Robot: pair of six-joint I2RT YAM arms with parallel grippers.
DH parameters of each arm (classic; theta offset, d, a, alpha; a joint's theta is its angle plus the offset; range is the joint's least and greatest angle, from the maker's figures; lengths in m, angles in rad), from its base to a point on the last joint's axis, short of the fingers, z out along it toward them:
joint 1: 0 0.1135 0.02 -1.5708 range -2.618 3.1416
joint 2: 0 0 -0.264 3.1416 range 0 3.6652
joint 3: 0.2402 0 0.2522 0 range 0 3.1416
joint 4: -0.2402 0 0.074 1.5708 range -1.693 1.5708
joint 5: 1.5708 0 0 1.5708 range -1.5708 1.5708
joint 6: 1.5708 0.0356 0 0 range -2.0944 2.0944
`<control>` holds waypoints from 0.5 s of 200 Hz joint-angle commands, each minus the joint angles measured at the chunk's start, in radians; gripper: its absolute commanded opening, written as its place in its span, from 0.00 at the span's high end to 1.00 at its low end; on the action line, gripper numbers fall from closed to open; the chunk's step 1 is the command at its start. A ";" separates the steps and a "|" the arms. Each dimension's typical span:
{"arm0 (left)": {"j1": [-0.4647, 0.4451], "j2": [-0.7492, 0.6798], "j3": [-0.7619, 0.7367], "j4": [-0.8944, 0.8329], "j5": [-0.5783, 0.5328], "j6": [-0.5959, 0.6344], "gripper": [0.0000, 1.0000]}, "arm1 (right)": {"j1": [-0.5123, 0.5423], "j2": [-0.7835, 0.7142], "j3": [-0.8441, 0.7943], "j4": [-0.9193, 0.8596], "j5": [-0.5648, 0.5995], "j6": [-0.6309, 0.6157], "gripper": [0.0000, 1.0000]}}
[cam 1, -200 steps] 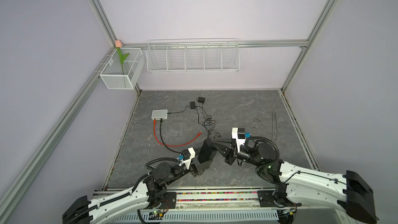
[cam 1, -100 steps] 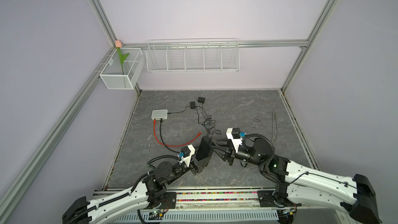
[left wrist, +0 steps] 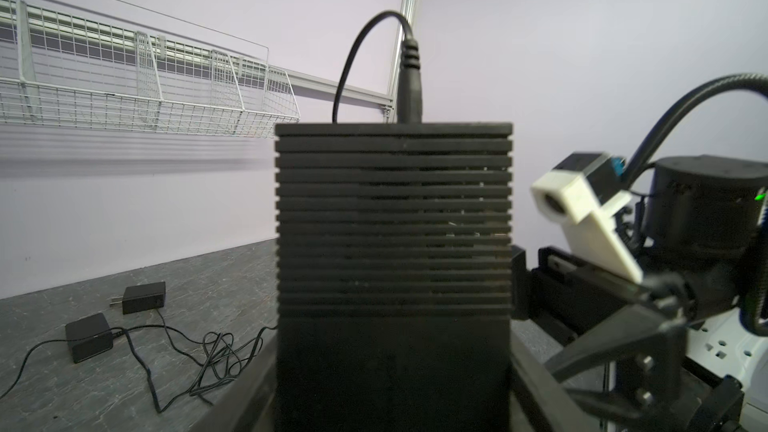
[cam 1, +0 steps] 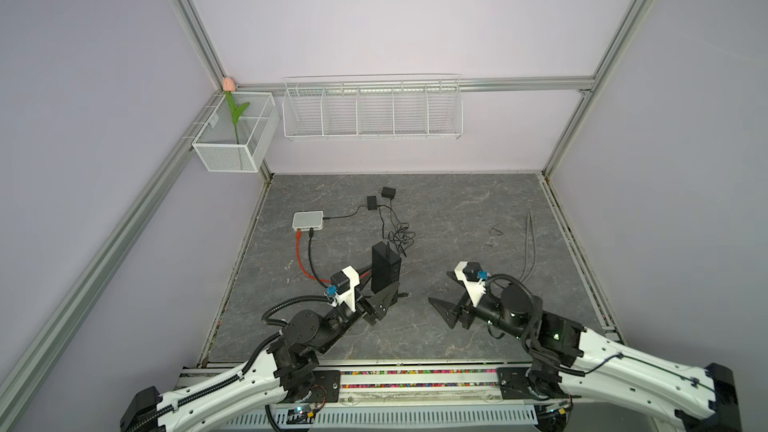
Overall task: Insert the plug into the switch port
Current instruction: 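Open the right gripper and draw it back from the plugged switch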
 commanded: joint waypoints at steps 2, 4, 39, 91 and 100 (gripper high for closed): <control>0.002 0.008 0.048 0.024 0.014 -0.023 1.00 | -0.047 0.118 -0.012 0.152 0.024 -0.007 0.08; 0.002 0.009 0.048 0.026 0.014 -0.024 1.00 | -0.051 0.133 -0.009 0.166 0.018 -0.007 0.07; 0.002 0.005 0.047 0.037 0.047 -0.035 1.00 | -0.153 0.450 0.107 0.356 -0.100 0.020 0.07; 0.002 -0.063 0.038 -0.010 0.087 -0.041 1.00 | -0.244 0.928 0.348 0.569 -0.160 0.084 0.08; 0.002 -0.084 0.035 -0.021 0.084 -0.045 1.00 | -0.267 0.998 0.379 0.606 -0.143 0.110 0.08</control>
